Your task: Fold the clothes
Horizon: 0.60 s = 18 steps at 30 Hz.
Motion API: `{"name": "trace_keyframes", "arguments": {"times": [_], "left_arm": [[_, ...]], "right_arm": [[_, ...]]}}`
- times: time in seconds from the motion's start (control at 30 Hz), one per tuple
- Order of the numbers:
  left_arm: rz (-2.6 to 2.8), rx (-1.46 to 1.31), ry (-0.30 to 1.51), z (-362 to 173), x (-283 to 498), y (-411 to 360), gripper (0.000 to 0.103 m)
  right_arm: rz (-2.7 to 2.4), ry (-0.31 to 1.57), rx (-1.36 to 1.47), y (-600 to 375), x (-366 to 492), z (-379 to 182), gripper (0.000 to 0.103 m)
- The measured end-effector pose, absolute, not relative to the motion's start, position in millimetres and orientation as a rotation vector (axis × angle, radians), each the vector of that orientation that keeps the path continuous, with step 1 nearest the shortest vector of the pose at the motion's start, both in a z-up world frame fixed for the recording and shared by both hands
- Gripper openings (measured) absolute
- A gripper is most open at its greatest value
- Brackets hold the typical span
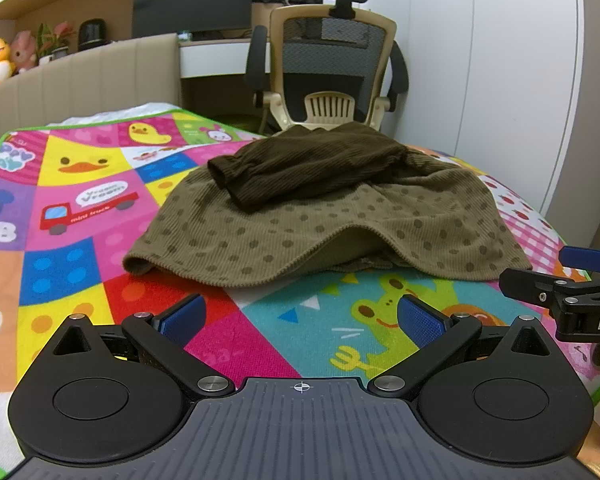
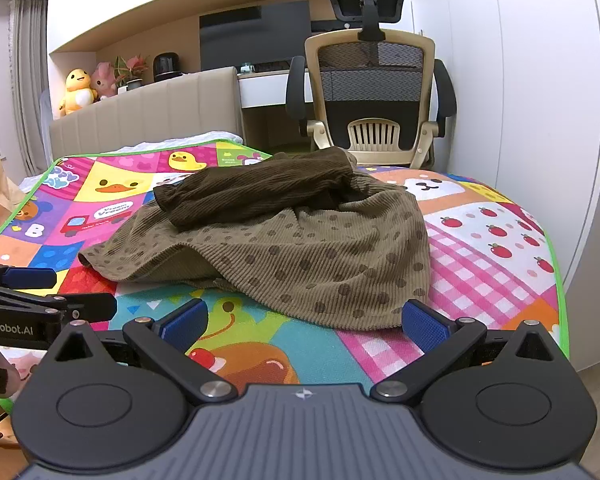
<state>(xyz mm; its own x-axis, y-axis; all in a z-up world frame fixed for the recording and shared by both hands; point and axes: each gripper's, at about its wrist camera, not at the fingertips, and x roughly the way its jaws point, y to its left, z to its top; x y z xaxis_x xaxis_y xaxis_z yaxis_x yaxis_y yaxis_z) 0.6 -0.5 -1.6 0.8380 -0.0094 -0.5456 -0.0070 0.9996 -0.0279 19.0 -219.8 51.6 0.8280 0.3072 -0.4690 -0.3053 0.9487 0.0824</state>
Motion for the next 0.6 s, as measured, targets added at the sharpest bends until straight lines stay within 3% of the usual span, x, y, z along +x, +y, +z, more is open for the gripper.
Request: {"name": "trace_keyframes", "arguments": {"times": [0.5, 0.6], "left_arm": [[-0.004, -0.065, 0.612, -5, 5, 4, 0.103], [-0.007, -0.086, 0.633, -6, 10, 9, 0.103]], "right_arm": [[0.329, 0.509, -0.010, -218, 21, 50, 0.103], [0.349, 0.492, -0.118, -209, 28, 56, 0.103]]}}
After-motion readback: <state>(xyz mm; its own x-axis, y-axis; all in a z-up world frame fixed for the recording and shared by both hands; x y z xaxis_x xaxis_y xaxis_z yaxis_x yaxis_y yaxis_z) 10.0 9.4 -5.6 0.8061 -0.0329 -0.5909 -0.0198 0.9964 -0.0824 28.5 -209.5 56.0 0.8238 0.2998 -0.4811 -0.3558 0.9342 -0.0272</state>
